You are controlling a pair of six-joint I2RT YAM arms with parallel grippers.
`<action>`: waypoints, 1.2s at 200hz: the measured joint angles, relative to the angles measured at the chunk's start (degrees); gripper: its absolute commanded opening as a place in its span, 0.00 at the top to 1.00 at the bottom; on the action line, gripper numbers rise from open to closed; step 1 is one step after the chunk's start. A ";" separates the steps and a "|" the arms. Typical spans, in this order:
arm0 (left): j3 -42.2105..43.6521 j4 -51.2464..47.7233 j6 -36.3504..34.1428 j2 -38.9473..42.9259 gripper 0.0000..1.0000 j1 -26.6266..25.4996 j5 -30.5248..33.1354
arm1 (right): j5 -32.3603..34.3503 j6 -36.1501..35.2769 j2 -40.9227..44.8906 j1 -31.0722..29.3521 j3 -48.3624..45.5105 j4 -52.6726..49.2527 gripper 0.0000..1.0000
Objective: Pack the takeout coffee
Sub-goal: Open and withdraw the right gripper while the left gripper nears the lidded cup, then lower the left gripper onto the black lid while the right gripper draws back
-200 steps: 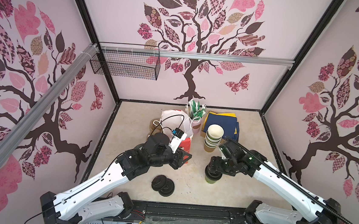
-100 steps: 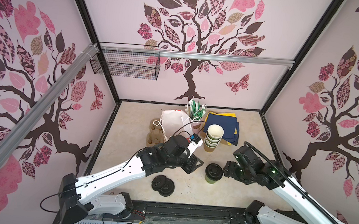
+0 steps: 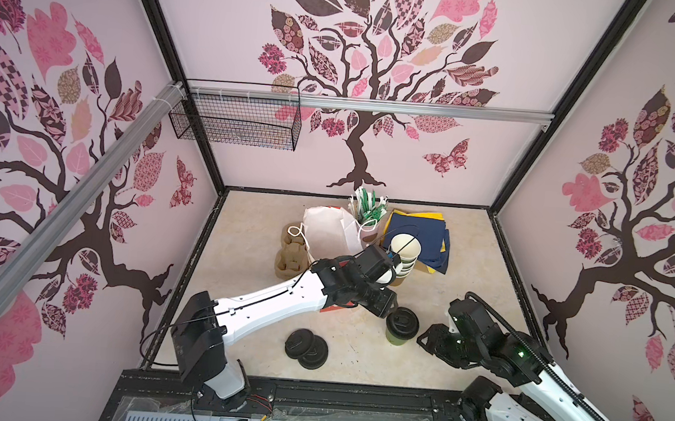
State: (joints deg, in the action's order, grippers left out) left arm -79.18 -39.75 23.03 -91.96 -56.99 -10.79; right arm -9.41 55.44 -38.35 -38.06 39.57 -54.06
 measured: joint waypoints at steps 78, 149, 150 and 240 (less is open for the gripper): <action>-2.21 -0.61 2.43 -6.03 0.54 0.00 -2.05 | -2.69 -2.84 -5.20 3.72 -2.67 7.02 0.55; -3.85 0.02 2.49 -10.14 0.60 0.00 -3.45 | -4.98 -5.57 -7.63 5.60 -3.56 10.05 0.57; -3.87 -0.02 2.49 -10.29 0.60 0.00 -3.43 | -4.98 -5.62 -7.63 5.60 -3.58 10.08 0.57; -7.08 -3.06 -0.39 -12.87 0.65 0.22 -2.05 | -5.66 -6.62 -9.22 5.62 -3.61 11.06 0.56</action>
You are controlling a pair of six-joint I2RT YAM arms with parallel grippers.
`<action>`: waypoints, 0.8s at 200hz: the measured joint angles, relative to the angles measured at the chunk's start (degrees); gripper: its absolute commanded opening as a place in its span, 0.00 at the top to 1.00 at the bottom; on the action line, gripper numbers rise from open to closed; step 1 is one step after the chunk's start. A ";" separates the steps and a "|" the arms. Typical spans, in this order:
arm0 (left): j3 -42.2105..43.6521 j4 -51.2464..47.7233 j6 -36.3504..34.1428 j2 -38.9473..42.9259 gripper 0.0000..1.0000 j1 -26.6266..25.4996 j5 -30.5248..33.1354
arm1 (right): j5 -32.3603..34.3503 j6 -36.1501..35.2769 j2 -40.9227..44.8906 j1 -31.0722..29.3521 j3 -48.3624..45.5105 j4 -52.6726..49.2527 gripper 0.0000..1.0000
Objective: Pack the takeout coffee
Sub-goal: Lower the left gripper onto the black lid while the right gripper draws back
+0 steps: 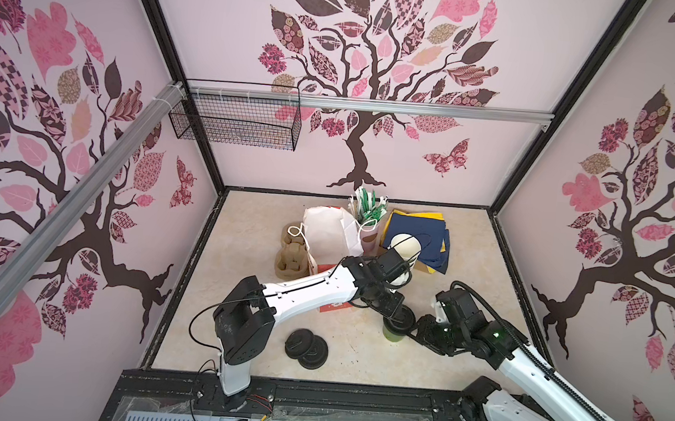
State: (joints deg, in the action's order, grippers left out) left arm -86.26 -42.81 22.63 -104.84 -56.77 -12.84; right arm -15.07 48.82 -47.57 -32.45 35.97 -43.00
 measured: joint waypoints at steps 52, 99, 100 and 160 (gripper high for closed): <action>-0.22 -0.37 -0.28 -0.11 0.65 0.17 0.74 | -0.02 0.02 -1.36 0.00 0.02 1.05 0.54; -0.31 -0.44 -0.28 -0.13 0.65 0.17 0.98 | 1.75 -0.87 -0.35 -0.02 1.05 -0.98 0.46; -0.33 -0.44 -0.28 -0.13 0.65 0.17 1.01 | 1.97 -0.83 -0.26 -0.02 1.09 -1.09 0.46; -0.76 -0.85 -0.26 -0.42 0.65 0.17 1.22 | 12.41 2.38 0.83 0.42 7.98 -4.72 0.54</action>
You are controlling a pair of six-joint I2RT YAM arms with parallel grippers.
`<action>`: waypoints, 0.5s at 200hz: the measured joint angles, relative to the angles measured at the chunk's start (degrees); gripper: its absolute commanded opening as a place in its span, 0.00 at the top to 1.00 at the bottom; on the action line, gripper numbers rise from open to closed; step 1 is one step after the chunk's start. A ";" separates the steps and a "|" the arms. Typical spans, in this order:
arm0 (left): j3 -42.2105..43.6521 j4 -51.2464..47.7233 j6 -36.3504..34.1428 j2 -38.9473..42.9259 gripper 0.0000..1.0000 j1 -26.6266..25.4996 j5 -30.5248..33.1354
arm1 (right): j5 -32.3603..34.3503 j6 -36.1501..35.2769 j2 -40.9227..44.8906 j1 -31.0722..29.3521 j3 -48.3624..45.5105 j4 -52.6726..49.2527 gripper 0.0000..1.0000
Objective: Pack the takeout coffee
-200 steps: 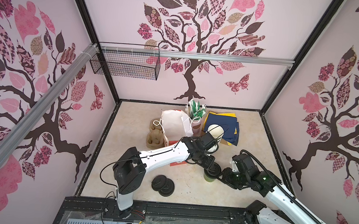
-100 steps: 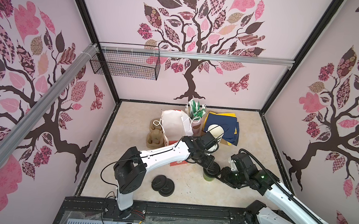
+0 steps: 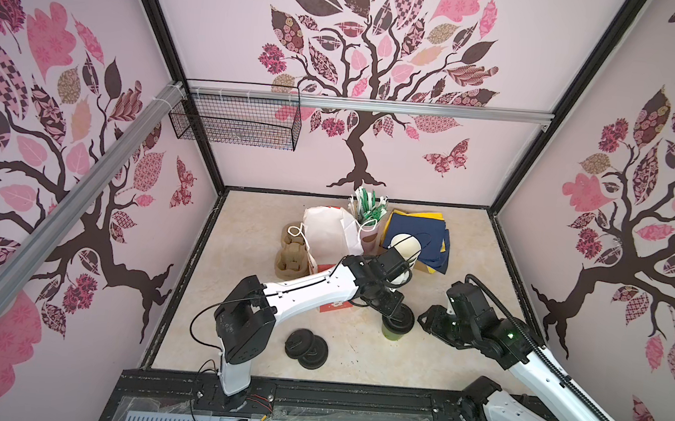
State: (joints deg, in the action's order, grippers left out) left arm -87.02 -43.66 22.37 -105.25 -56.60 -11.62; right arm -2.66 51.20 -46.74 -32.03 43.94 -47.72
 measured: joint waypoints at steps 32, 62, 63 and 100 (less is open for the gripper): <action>0.00 0.02 0.00 0.00 0.65 0.00 0.00 | -2.60 0.92 -4.07 5.07 1.16 2.45 0.56; 0.00 0.02 0.00 0.00 0.66 0.00 0.00 | -10.34 -1.79 -6.73 12.87 0.15 5.22 0.57; 0.00 0.02 0.00 0.00 0.66 0.00 0.00 | -10.64 -1.97 -6.88 13.03 0.15 5.27 0.57; 0.00 0.02 0.02 0.00 0.66 0.00 0.00 | -17.55 -5.14 -10.27 13.42 0.13 7.48 0.61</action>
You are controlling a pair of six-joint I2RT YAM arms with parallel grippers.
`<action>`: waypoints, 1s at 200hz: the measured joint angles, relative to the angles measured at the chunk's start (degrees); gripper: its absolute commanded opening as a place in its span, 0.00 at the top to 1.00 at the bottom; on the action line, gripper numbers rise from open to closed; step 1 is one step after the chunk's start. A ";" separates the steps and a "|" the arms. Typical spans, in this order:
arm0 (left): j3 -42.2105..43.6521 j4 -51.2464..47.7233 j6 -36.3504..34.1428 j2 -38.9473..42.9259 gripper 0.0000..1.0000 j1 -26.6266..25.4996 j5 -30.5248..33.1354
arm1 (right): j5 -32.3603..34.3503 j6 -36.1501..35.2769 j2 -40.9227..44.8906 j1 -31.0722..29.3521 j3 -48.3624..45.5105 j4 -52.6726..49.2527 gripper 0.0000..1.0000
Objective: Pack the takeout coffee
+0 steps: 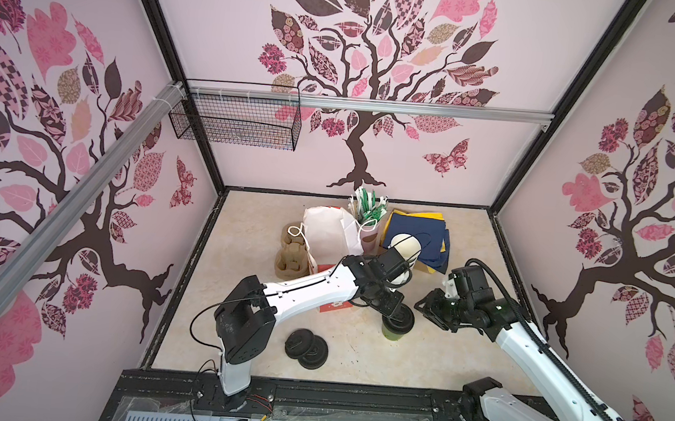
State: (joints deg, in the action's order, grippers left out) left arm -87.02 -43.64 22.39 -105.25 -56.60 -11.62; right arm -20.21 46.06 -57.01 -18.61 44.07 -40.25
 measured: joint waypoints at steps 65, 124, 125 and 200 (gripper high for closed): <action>0.00 -0.02 0.00 0.00 0.66 -0.02 0.17 | -3.67 -1.44 -1.84 0.11 -3.37 5.81 0.73; 0.00 0.00 0.02 0.00 0.66 -0.02 0.24 | -3.63 -1.99 -2.43 0.35 -4.66 6.62 0.77; 0.00 0.00 0.02 0.00 0.66 -0.02 0.22 | -3.61 -1.99 -2.43 0.35 -4.66 6.64 0.77; 0.02 0.00 0.04 0.00 0.67 -0.02 0.42 | -3.74 -3.32 -3.74 0.37 -4.57 7.37 0.73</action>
State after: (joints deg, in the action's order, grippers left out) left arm -87.00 -43.64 22.44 -105.25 -56.62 -11.20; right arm -23.94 42.74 -60.75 -18.24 39.51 -32.88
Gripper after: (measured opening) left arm 0.336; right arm 0.241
